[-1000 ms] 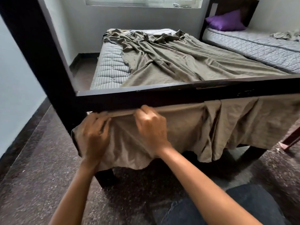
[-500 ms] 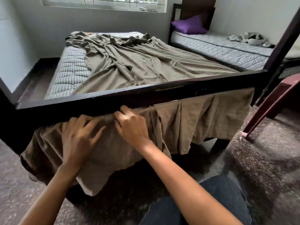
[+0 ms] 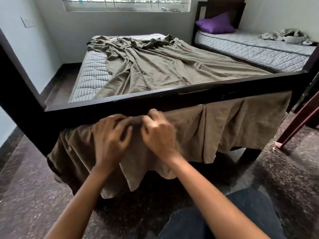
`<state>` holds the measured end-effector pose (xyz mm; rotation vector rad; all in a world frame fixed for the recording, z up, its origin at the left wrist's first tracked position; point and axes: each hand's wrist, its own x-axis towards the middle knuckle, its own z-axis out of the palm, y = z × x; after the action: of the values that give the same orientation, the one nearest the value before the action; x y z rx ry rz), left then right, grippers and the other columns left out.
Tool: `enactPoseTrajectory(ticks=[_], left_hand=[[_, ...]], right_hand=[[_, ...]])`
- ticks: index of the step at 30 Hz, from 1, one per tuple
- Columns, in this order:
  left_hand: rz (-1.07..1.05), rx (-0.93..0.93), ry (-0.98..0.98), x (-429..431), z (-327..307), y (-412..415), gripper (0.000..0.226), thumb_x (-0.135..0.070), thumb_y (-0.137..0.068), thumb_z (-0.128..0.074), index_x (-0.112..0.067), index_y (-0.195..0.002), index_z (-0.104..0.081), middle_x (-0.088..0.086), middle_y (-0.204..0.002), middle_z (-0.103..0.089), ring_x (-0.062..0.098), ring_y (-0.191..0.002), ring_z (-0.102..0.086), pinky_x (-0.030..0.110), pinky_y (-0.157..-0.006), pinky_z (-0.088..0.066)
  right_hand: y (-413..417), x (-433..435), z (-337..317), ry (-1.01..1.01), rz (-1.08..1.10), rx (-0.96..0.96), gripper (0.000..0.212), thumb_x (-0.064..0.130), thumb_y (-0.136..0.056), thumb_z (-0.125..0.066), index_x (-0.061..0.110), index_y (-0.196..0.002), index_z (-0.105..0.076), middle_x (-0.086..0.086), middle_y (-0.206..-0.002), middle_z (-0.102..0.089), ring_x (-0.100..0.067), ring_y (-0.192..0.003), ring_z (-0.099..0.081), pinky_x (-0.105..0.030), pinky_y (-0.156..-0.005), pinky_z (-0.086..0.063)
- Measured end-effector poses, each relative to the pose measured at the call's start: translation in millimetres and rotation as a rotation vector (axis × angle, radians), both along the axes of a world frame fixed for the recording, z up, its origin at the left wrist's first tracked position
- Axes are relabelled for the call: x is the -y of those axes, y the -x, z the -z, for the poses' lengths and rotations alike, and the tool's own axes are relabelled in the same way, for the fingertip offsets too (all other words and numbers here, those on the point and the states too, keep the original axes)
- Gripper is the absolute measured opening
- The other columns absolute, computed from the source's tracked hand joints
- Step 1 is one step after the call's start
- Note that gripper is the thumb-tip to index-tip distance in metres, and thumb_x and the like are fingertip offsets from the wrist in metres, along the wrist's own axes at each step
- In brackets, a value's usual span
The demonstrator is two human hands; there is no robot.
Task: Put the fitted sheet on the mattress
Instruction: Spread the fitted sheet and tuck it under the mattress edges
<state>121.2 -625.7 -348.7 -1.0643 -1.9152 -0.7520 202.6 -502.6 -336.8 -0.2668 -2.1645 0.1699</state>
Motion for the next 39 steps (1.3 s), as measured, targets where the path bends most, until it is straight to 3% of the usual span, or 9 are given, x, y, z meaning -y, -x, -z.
enactPoseTrajectory(ticks=[3,6,12,16,20,27,33,35,39], left_hand=[[0.024,-0.001,0.122,-21.9,0.9,-1.6,0.021,-0.030,-0.084,-0.061,-0.021,-0.099,-0.072,0.000,-0.102,-0.066,0.023,-0.096,-0.057,0.037,-0.084,-0.035],[0.043,0.011,0.092,-14.0,2.4,5.6,0.018,-0.019,-0.083,-0.059,-0.017,-0.095,-0.072,0.003,-0.094,-0.067,0.027,-0.086,-0.058,0.036,-0.078,-0.035],[-0.040,0.044,0.088,31.9,5.8,29.9,0.031,-0.021,-0.093,-0.045,0.000,-0.093,-0.068,0.020,-0.093,-0.064,0.039,-0.083,-0.057,0.045,-0.080,-0.041],[-0.018,0.060,0.015,6.4,0.9,8.6,0.025,-0.022,-0.089,-0.051,-0.006,-0.096,-0.070,0.013,-0.099,-0.066,0.035,-0.091,-0.059,0.046,-0.084,-0.042],[0.129,-0.056,0.170,-40.3,-2.9,-0.7,0.030,-0.029,-0.088,-0.053,-0.011,-0.104,-0.071,0.008,-0.101,-0.067,0.026,-0.094,-0.054,0.040,-0.077,-0.040],[0.151,-0.039,0.140,-7.4,1.8,18.9,0.029,-0.022,-0.092,-0.050,-0.006,-0.098,-0.073,0.011,-0.096,-0.068,0.033,-0.084,-0.059,0.043,-0.074,-0.044],[0.183,-0.002,0.031,-36.9,2.0,-7.5,0.026,-0.024,-0.092,-0.054,-0.011,-0.106,-0.071,0.007,-0.105,-0.067,0.031,-0.093,-0.062,0.050,-0.083,-0.047],[0.300,-0.066,0.060,-68.6,-4.5,-25.1,0.024,-0.019,-0.091,-0.055,-0.008,-0.106,-0.071,0.007,-0.106,-0.068,0.028,-0.094,-0.062,0.043,-0.085,-0.046],[0.508,-0.090,0.165,-139.9,-14.4,-51.2,0.022,-0.013,-0.088,-0.054,-0.009,-0.100,-0.071,0.004,-0.104,-0.067,0.027,-0.093,-0.061,0.037,-0.083,-0.044]], right_hand=[[-7.0,-23.2,6.5,-0.068,0.115,-0.001,0.007,0.012,-0.073,-0.061,0.009,-0.075,-0.066,-0.009,-0.089,-0.061,-0.029,-0.080,-0.054,-0.037,-0.066,-0.047],[4.2,-14.3,6.0,-0.074,0.100,-0.042,0.007,0.003,-0.073,-0.063,0.009,-0.070,-0.063,-0.010,-0.082,-0.061,-0.031,-0.075,-0.054,-0.040,-0.064,-0.047],[13.4,14.9,-7.1,-0.023,-0.147,-0.069,0.010,0.003,-0.077,-0.055,0.006,-0.068,-0.059,-0.012,-0.081,-0.060,-0.032,-0.076,-0.053,-0.042,-0.064,-0.047],[-24.2,-42.8,-3.9,0.003,0.108,-0.115,0.012,0.008,-0.074,-0.052,0.007,-0.074,-0.064,-0.010,-0.084,-0.064,-0.030,-0.077,-0.057,-0.038,-0.070,-0.047],[-36.2,-85.4,2.5,-0.078,0.280,0.001,0.003,0.005,-0.071,-0.065,0.008,-0.071,-0.065,-0.010,-0.082,-0.062,-0.030,-0.073,-0.057,-0.038,-0.065,-0.050],[-19.5,-65.4,2.9,-0.139,0.093,-0.027,0.010,0.002,-0.074,-0.057,0.007,-0.066,-0.060,-0.009,-0.082,-0.061,-0.028,-0.074,-0.054,-0.038,-0.061,-0.049],[-48.0,-112.0,-1.6,0.032,0.267,-0.081,0.014,0.015,-0.079,-0.051,0.008,-0.074,-0.061,-0.010,-0.083,-0.059,-0.029,-0.077,-0.056,-0.037,-0.068,-0.049],[-64.0,-140.4,0.2,0.067,0.358,-0.011,0.018,0.019,-0.078,-0.049,0.008,-0.076,-0.063,-0.012,-0.086,-0.059,-0.030,-0.078,-0.057,-0.036,-0.068,-0.050],[-91.7,-190.0,1.1,0.173,0.359,0.242,0.032,0.017,-0.077,-0.064,0.006,-0.107,-0.067,-0.017,-0.115,-0.058,-0.038,-0.101,-0.056,-0.043,-0.085,-0.047]])
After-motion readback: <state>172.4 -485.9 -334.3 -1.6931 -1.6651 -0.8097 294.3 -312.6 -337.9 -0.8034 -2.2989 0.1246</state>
